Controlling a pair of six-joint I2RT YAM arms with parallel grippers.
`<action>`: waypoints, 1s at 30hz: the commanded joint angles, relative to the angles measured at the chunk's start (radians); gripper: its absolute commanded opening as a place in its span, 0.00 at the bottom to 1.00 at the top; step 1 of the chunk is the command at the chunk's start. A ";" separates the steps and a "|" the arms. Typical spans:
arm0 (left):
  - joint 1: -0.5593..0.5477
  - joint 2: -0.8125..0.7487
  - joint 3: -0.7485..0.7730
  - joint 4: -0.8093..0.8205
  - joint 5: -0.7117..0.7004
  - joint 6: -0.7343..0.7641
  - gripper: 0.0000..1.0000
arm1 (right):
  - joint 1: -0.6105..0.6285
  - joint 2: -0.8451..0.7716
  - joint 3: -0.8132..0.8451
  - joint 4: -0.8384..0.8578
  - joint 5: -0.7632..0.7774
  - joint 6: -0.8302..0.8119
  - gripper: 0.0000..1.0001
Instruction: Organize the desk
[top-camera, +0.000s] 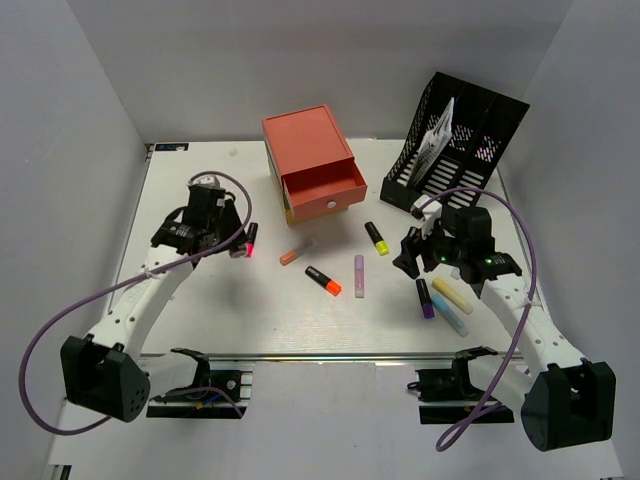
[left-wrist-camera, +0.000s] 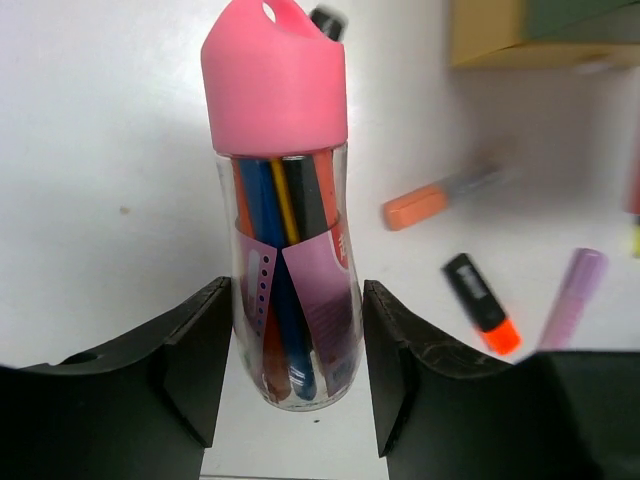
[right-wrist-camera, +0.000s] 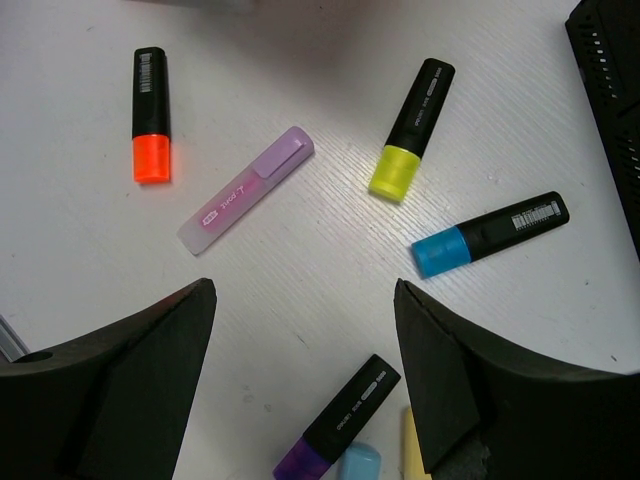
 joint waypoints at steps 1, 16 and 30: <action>-0.008 -0.060 0.087 0.057 0.094 0.102 0.00 | -0.005 -0.018 0.000 0.014 -0.016 -0.002 0.77; -0.095 0.092 0.383 0.392 0.671 0.344 0.00 | -0.007 -0.007 0.000 0.014 -0.015 -0.001 0.77; -0.225 0.359 0.595 0.405 0.534 0.789 0.00 | -0.010 -0.015 0.002 0.014 -0.019 0.002 0.77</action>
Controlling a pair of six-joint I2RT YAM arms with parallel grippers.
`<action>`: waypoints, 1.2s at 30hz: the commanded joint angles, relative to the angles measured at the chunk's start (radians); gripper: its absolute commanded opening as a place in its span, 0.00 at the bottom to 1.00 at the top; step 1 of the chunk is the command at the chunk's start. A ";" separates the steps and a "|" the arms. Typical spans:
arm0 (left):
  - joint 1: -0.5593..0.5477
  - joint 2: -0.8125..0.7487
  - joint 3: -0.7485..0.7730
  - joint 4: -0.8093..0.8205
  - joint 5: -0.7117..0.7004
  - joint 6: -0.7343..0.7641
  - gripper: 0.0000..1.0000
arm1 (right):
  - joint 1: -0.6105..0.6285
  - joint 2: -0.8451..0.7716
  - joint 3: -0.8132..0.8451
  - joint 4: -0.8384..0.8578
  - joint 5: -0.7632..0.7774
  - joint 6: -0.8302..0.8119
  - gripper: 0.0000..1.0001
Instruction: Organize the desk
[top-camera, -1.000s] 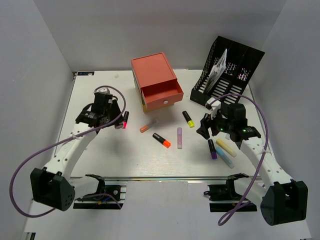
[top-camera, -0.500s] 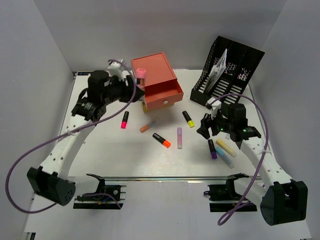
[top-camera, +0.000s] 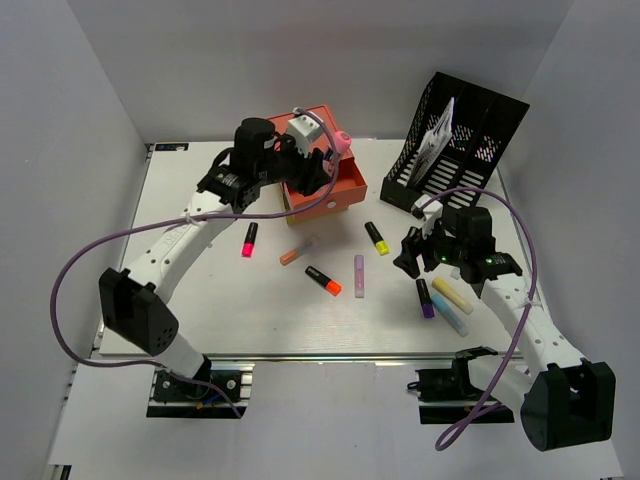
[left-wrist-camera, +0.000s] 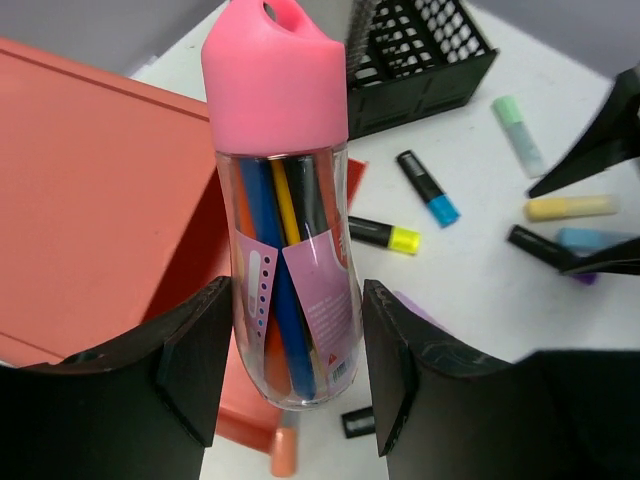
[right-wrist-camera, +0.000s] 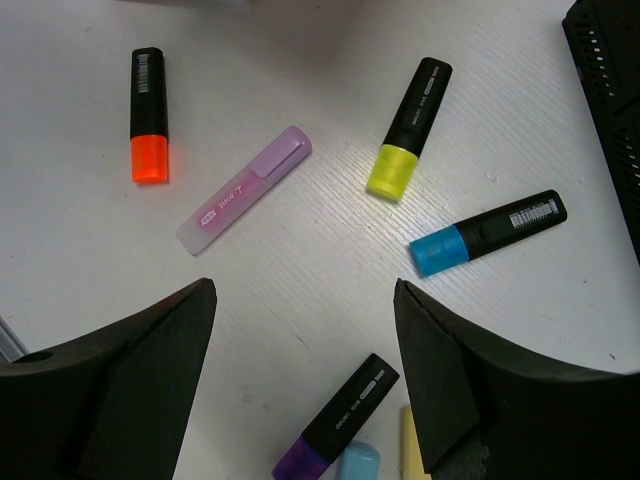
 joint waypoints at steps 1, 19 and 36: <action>-0.014 0.014 0.064 0.045 -0.071 0.124 0.00 | -0.006 -0.015 0.003 0.014 -0.018 0.002 0.77; -0.033 0.068 0.021 0.048 -0.225 0.268 0.45 | -0.011 -0.014 0.002 0.014 -0.015 -0.003 0.78; -0.033 0.051 0.000 -0.027 -0.167 0.299 0.55 | -0.012 0.002 0.000 0.014 -0.014 -0.007 0.79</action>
